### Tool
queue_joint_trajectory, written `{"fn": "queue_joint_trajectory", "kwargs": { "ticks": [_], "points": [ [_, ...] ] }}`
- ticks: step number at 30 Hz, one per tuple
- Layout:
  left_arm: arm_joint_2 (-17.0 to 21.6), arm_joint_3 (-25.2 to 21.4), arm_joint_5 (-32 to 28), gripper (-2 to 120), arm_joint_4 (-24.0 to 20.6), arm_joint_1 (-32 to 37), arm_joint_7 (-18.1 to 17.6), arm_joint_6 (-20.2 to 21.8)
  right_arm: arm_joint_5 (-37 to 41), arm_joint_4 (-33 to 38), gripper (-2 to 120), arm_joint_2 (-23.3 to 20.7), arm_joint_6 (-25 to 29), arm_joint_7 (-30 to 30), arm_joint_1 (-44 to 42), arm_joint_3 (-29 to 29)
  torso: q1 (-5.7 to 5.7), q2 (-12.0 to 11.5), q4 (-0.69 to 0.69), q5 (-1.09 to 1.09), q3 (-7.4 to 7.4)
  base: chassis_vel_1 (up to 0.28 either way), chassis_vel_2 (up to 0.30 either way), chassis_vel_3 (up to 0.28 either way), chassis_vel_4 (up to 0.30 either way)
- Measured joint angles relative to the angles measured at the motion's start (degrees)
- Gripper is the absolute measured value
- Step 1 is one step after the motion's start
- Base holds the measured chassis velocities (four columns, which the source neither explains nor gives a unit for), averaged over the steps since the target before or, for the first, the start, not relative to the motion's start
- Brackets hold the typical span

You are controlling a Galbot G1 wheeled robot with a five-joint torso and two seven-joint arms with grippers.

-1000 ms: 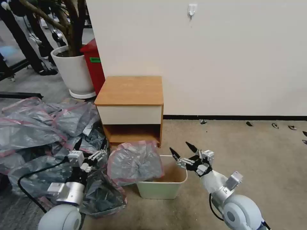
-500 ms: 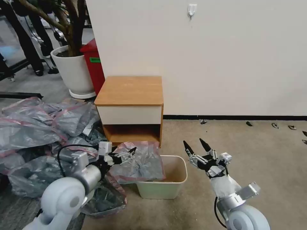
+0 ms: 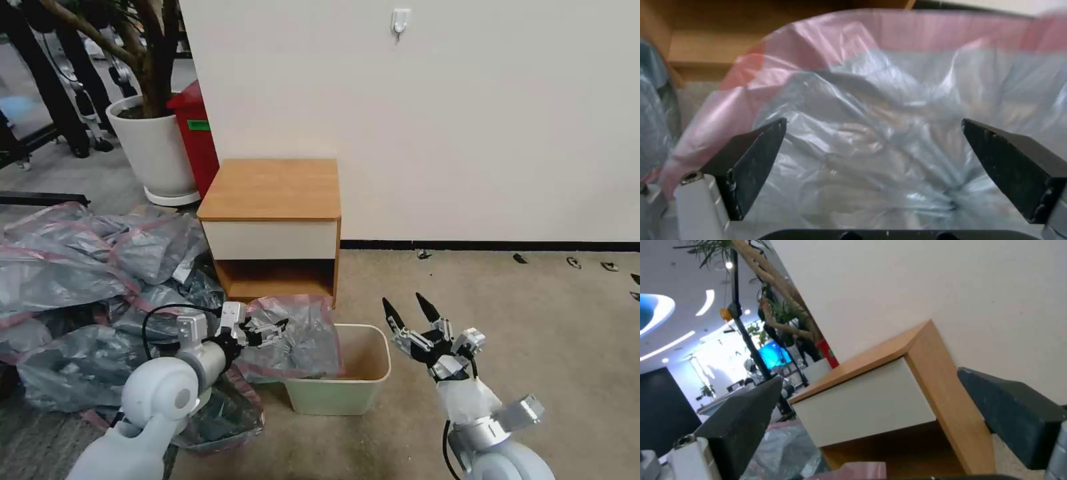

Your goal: Pick up the garbage bag from the table and place it over the trash can.

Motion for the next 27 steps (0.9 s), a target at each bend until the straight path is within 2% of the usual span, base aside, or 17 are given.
{"fn": "queue_joint_trajectory", "kwargs": {
  "ticks": [13, 15, 22, 27],
  "points": [
    [-1.15, 1.85, 2.13, 96, 1.98, -0.08, 0.22, -0.32, -0.06, -0.43, 100, 0.33, 0.49, -0.73, -0.41, 0.55, 0.00, 0.00, 0.00, 0.00, 0.00, 0.000, 0.000, 0.000, 0.000],
    [-1.16, 1.99, 3.32, 92, 2.27, -0.01, 0.31, -0.36, -0.04, -0.48, 100, 0.33, 0.55, -0.83, -0.43, 0.72, 0.00, 0.00, 0.00, 0.00, 0.00, 0.000, 0.000, 0.000, 0.000],
    [-0.42, 1.86, 6.75, 90, 2.40, 1.20, 2.52, -0.40, 0.02, -0.49, 100, 0.41, 0.65, -1.01, -0.38, 0.86, 0.00, 0.00, 0.00, 0.00, 0.00, 0.000, 0.000, 0.000, 0.000],
    [-0.70, 2.28, 7.50, 90, 2.55, 1.09, 2.75, -0.41, -0.26, -0.44, 100, 0.58, 0.65, -1.13, -0.38, 0.54, 0.00, 0.00, 0.00, 0.00, 0.00, 0.000, 0.000, 0.000, 0.000]
  ]
}}
